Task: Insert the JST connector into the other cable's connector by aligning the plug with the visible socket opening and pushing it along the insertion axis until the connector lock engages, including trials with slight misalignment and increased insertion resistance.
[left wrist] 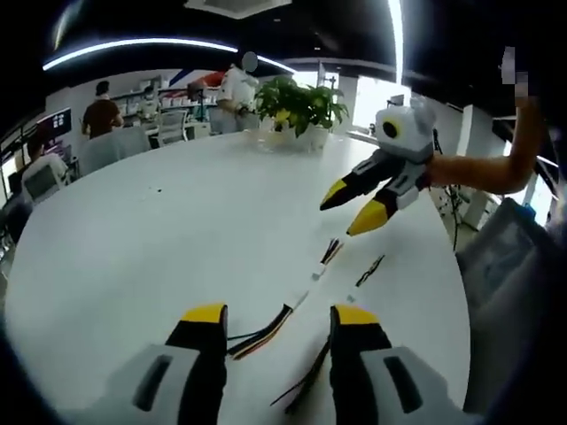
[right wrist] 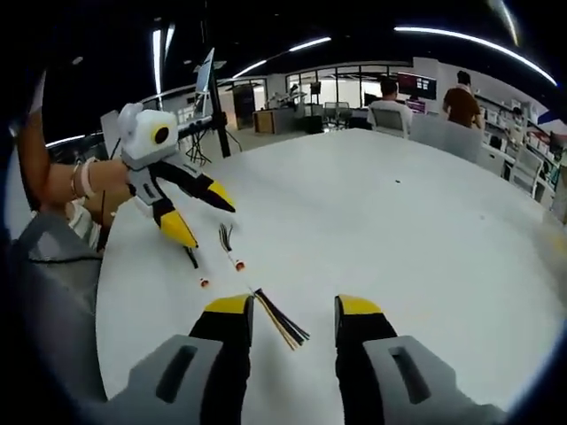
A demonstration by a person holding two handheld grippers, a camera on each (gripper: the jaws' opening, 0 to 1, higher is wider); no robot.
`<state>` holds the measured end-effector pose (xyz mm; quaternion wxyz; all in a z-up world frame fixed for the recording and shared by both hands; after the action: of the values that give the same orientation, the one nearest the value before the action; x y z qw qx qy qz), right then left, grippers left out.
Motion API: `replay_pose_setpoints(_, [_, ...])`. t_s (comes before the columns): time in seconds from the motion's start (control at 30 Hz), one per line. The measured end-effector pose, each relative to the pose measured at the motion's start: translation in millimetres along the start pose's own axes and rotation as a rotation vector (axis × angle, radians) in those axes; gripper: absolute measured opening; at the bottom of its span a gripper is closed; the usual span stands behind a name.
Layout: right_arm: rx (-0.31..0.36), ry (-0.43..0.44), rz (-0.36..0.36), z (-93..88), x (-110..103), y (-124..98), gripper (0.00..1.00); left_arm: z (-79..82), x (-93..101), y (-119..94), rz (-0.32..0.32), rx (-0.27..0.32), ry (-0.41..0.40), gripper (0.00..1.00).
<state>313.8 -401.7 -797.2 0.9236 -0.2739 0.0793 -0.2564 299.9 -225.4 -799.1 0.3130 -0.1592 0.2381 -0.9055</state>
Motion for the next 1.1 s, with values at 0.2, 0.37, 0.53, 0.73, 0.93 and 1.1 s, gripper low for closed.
replay_pose_setpoints(0.2, [0.029,-0.021,0.029,-0.4,-3,10,0.33,-3.2,1.6,0,-0.013,-0.016,-0.008,0.41])
replay_pose_setpoints(0.37, [0.059,-0.036,0.088,1.3,-9,17,0.31,0.0,1.2,9,-0.052,0.023,0.028,0.36])
replay_pose_setpoints(0.53, [0.102,-0.059,0.142,3.3,-13,23,0.30,-4.6,-0.9,13,-0.063,0.018,0.026,0.36])
replay_pose_setpoints(0.73, [0.143,-0.100,0.192,4.6,-19,28,0.20,-4.1,-1.4,18,-0.098,0.063,0.081,0.34])
replay_pose_setpoints(0.93, [0.150,-0.121,0.251,-1.2,-23,33,0.20,0.1,2.8,19,-0.157,0.114,0.136,0.29])
replay_pose_setpoints(1.1, [0.168,-0.113,0.271,-4.6,-22,35,0.17,-3.3,0.6,23,-0.179,0.110,0.127,0.28])
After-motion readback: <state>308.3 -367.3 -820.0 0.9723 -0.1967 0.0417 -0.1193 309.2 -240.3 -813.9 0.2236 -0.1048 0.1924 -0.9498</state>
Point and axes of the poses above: the point that each gripper's makers call its tool centre point, and the gripper's own axes: y roughly forward along the fingers, x roughly to its right, z roughly out of its top, the point moved 4 cm from there along -y, roughly backward along the fingers, and after that the axes turned 5 degrees about -y, right-handed, at the moved point
